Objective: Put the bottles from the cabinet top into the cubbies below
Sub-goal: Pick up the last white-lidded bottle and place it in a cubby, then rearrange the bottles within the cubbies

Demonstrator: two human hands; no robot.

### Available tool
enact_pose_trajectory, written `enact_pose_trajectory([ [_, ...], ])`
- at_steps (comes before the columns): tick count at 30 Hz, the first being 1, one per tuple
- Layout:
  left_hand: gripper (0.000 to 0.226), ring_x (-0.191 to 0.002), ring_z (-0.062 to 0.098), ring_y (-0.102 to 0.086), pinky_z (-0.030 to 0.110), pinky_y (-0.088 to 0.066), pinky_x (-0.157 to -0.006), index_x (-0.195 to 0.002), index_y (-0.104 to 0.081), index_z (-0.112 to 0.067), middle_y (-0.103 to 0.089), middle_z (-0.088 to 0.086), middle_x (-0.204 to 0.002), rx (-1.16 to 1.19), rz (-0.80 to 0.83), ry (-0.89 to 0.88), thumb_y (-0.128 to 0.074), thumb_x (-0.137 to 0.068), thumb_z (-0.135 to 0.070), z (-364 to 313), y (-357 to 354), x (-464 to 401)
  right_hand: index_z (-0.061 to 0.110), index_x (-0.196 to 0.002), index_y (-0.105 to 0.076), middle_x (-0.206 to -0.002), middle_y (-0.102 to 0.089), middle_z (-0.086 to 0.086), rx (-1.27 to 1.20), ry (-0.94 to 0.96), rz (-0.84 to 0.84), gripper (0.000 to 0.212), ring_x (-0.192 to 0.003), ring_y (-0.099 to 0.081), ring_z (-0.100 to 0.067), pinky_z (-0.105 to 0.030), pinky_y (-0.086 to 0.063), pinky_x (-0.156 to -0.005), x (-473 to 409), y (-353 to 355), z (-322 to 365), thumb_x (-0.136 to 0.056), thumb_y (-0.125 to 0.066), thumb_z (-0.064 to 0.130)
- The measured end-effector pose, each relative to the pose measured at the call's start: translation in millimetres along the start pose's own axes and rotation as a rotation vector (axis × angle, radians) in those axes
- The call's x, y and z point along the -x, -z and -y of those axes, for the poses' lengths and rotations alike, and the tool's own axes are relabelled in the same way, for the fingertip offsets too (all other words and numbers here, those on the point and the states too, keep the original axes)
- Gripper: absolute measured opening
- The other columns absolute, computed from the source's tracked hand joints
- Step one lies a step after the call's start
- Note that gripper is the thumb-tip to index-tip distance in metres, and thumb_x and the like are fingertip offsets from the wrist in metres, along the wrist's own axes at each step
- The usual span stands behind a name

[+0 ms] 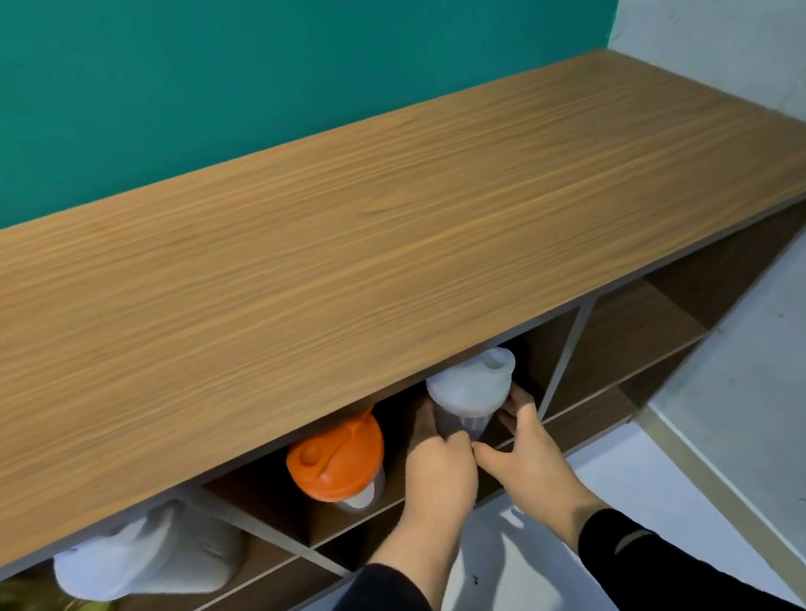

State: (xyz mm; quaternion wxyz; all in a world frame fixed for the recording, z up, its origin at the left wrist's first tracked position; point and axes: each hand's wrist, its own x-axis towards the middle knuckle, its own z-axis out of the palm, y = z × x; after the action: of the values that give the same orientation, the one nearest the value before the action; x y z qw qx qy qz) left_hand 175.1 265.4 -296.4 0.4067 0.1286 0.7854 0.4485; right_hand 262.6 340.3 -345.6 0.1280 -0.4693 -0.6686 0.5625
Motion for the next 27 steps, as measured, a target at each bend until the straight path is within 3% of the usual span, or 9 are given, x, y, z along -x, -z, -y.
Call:
enact_pose_trajectory([
  [4,0.027,-0.100,0.034,-0.066,0.041,-0.053,-0.088,-0.121,-0.063,-0.004,-0.062,0.005,-0.098,0.053,-0.093,0.046,-0.048,-0.099,-0.007,3.9,0.2,-4.9,0.027,-0.155,-0.018,-0.153,-0.037,0.003,-0.018,0.016,-0.006,0.089,-0.136,-0.036,-0.012,-0.029,-0.035,-0.106,-1.2,1.7,0.3,-0.086,-0.074,0.017],
  [7,0.011,-0.069,0.013,-0.052,0.025,-0.042,-0.060,-0.095,-0.054,-0.009,-0.056,0.004,-0.083,0.172,-0.083,0.125,-0.045,-0.100,-0.004,7.6,-4.9,5.7,0.031,-0.156,-0.016,-0.147,-0.044,0.004,-0.018,0.026,0.030,0.091,-0.138,-0.040,-0.016,-0.035,-0.039,-0.111,-5.1,0.1,2.4,-0.085,-0.072,0.014],
  [10,0.032,-0.069,0.007,-0.048,0.021,-0.037,-0.058,-0.130,-0.047,-0.010,-0.056,0.003,-0.088,0.215,-0.038,0.122,-0.044,-0.099,-0.004,10.1,-7.5,3.6,0.029,-0.155,-0.020,-0.142,-0.049,-0.001,0.023,0.020,0.051,0.084,-0.129,-0.047,-0.017,-0.034,-0.043,-0.104,-5.6,-3.3,1.9,-0.087,-0.068,0.015],
  [16,0.055,-0.077,0.005,-0.050,0.023,-0.043,-0.067,-0.143,-0.038,-0.021,-0.052,-0.010,-0.088,0.196,0.005,0.088,-0.047,-0.093,0.000,11.5,-7.0,-9.4,0.031,-0.155,-0.019,-0.145,-0.044,0.005,0.012,0.009,0.058,0.083,-0.128,-0.045,-0.014,-0.032,-0.040,-0.104,-3.4,0.3,-1.6,-0.090,-0.068,0.019],
  [18,0.043,-0.076,0.002,-0.048,0.020,-0.039,-0.063,-0.131,-0.045,-0.023,-0.050,-0.012,-0.086,0.210,0.019,0.087,-0.048,-0.094,-0.002,7.6,-2.8,-7.0,0.030,-0.155,-0.019,-0.140,-0.043,0.010,0.020,0.002,0.070,0.082,-0.129,-0.043,-0.013,-0.030,-0.038,-0.103,-2.8,0.5,-2.7,-0.090,-0.069,0.021],
  [20,0.014,-0.074,0.008,-0.051,0.021,-0.041,-0.065,-0.099,-0.053,-0.020,-0.053,-0.004,-0.083,0.186,0.019,0.149,-0.048,-0.097,-0.007,7.7,3.1,0.9,0.027,-0.155,-0.021,-0.140,-0.043,0.008,0.019,-0.038,0.085,0.080,-0.134,-0.042,-0.017,-0.037,-0.039,-0.109,-1.8,1.6,-5.1,-0.090,-0.068,0.027],
  [21,0.010,-0.083,0.018,-0.060,0.026,-0.049,-0.075,-0.099,-0.057,-0.017,-0.062,0.006,-0.092,0.164,0.023,0.165,-0.049,-0.097,-0.012,12.5,6.4,5.5,0.022,-0.154,-0.024,-0.143,-0.046,0.003,0.036,-0.072,0.093,0.076,-0.134,-0.045,-0.020,-0.041,-0.041,-0.111,-2.4,2.6,-8.6,-0.091,-0.067,0.029],
  [23,0.033,-0.112,0.034,-0.062,0.044,-0.048,-0.102,-0.127,-0.059,-0.010,-0.065,0.021,-0.122,0.133,0.037,0.189,-0.050,-0.095,-0.017,33.3,15.1,14.4,0.012,-0.150,-0.036,-0.138,-0.058,-0.007,0.166,-0.148,0.152,0.064,-0.126,-0.055,-0.021,-0.043,-0.046,-0.108,0.9,3.9,-13.7,-0.094,-0.062,0.031],
  [27,0.021,-0.083,0.020,-0.060,0.035,-0.049,-0.085,-0.118,-0.060,-0.016,-0.066,0.006,-0.092,0.235,-0.077,0.299,-0.050,-0.099,-0.013,73.1,49.9,31.2,0.019,-0.146,-0.048,-0.140,-0.058,-0.001,0.379,-0.189,0.416,0.054,-0.121,-0.057,-0.015,-0.040,-0.049,-0.106,24.6,-6.6,5.6,-0.096,-0.054,0.038],
])
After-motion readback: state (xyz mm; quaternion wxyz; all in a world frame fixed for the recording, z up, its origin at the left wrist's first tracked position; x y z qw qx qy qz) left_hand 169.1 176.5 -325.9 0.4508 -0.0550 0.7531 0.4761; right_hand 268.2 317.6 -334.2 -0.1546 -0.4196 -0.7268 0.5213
